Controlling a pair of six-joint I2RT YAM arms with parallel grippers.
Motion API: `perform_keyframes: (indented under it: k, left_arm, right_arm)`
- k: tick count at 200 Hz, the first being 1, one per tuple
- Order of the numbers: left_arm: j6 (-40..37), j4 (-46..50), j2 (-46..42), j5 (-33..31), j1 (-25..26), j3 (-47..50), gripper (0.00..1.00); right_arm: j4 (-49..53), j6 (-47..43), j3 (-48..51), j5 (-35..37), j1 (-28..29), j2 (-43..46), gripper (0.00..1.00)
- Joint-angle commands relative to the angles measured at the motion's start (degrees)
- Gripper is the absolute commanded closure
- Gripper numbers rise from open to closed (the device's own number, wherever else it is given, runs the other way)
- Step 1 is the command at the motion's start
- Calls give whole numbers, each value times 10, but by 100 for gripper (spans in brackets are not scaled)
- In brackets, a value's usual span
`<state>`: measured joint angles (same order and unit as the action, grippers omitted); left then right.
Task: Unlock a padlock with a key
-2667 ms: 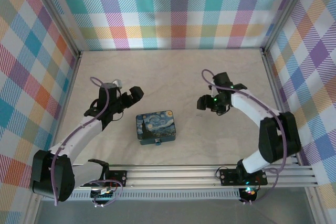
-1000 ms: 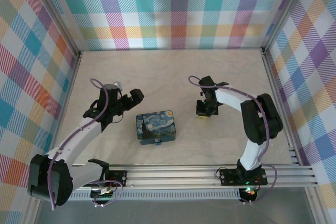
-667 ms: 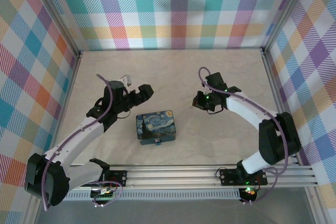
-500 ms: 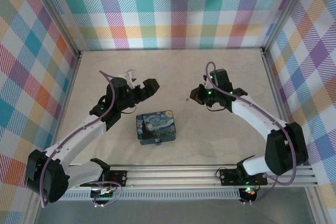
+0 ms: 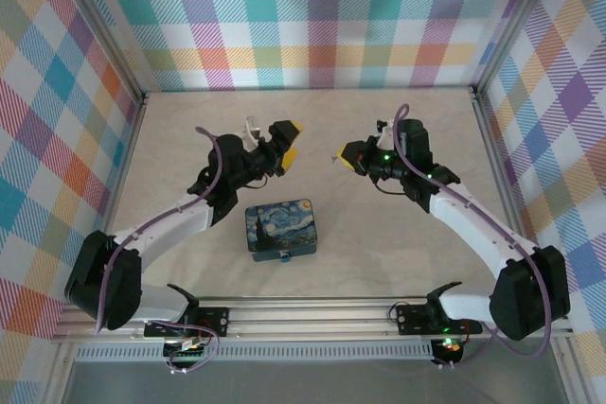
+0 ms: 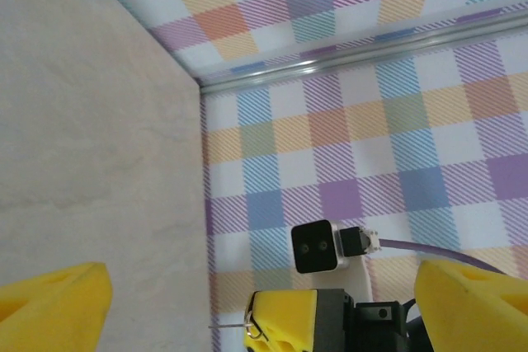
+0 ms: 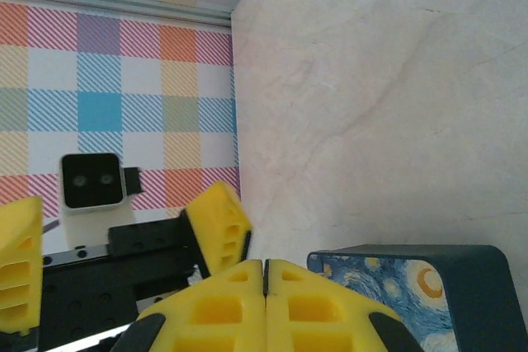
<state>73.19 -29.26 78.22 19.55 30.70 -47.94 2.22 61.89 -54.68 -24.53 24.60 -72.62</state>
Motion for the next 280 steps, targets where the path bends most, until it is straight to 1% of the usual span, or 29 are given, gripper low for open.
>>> perform_keyframes:
  k: [1,39,43,71,91,132,170,203,252,280]
  left_arm:
    - [99,-19,11,23,14,-27,6]
    - [191,-1,35,42,20,-36,9]
    - [213,-3,40,46,21,-36,10]
    - [283,-59,70,52,32,-24,12]
    - [312,-87,87,46,42,-18,13]
    - [343,-128,113,31,54,-13,16]
    - [361,-150,120,18,56,-2,22]
    - [365,-153,120,12,56,3,30]
    - [368,-149,119,5,55,7,43]
    - [366,-146,118,3,56,9,49]
  right_arm:
    - [-7,-34,-41,-12,4,-5,100]
    - [-6,-73,-58,-16,4,-24,100]
    - [-10,-74,-60,-19,4,-28,100]
    - [-35,-69,-66,-42,4,-54,100]
    - [-44,-63,-73,-57,6,-73,100]
    - [-46,-61,-80,-71,17,-96,100]
    - [-42,-60,-72,-75,25,-99,100]
    - [-38,-61,-60,-80,28,-93,100]
    - [-27,-66,-48,-69,28,-76,100]
    - [-23,-68,-47,-67,29,-70,100]
